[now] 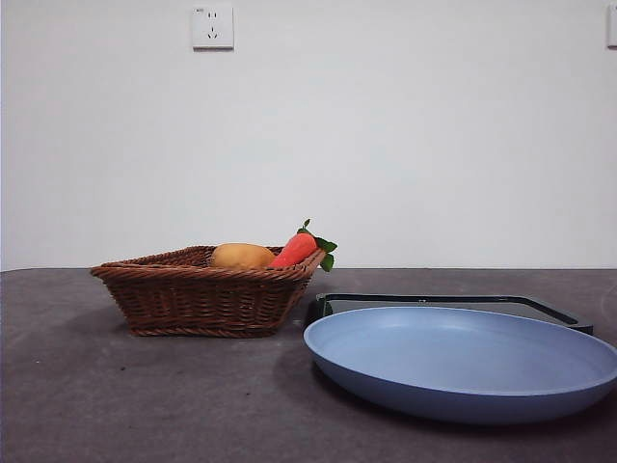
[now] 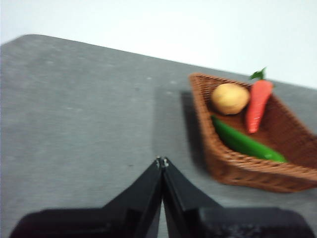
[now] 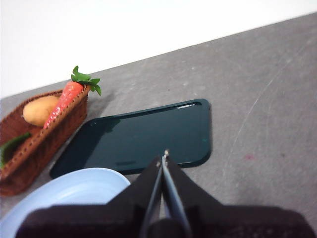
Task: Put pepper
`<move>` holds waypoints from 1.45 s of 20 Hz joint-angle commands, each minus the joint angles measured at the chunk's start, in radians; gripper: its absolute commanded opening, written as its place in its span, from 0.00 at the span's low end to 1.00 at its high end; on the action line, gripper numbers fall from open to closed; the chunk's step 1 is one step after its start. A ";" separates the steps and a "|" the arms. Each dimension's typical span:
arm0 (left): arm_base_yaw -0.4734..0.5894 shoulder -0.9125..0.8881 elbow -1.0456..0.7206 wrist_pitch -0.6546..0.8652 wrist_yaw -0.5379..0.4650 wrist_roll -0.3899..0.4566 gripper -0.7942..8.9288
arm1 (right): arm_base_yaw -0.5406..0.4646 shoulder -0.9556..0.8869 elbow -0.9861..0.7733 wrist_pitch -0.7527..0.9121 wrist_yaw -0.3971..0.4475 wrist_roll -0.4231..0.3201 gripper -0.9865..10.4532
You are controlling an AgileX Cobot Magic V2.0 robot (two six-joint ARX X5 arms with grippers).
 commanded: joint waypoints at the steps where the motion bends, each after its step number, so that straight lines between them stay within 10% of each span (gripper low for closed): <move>1: 0.002 -0.004 0.006 0.011 0.043 -0.060 0.09 | 0.000 -0.001 0.010 0.009 0.000 0.111 0.09; 11: 0.002 0.106 0.231 -0.104 0.122 -0.071 0.09 | 0.001 0.153 0.226 -0.017 -0.057 0.146 0.09; 29: 0.000 0.620 0.771 -0.571 0.521 0.267 0.09 | 0.003 0.705 0.947 -0.890 -0.185 -0.322 0.09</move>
